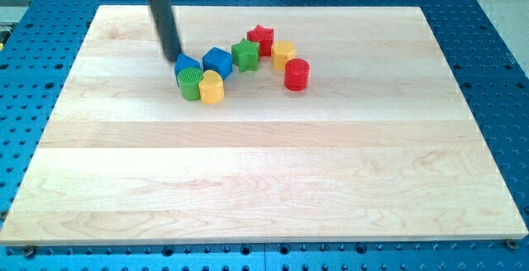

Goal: Push the green circle and heart to the bottom the green star

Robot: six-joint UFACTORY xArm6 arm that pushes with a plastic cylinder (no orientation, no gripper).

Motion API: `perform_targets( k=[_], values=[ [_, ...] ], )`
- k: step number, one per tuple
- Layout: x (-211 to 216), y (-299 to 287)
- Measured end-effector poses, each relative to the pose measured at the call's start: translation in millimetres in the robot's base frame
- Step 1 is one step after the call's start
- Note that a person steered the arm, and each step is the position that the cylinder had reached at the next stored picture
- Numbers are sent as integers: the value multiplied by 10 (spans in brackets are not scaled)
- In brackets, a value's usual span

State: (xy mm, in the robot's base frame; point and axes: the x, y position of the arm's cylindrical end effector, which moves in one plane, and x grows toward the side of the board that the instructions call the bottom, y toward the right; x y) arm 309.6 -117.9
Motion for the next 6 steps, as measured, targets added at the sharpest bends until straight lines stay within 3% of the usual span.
perform_targets(
  k=[2, 5, 6],
  values=[
    [373, -11],
    [1295, -191],
    [1386, 91]
  ],
)
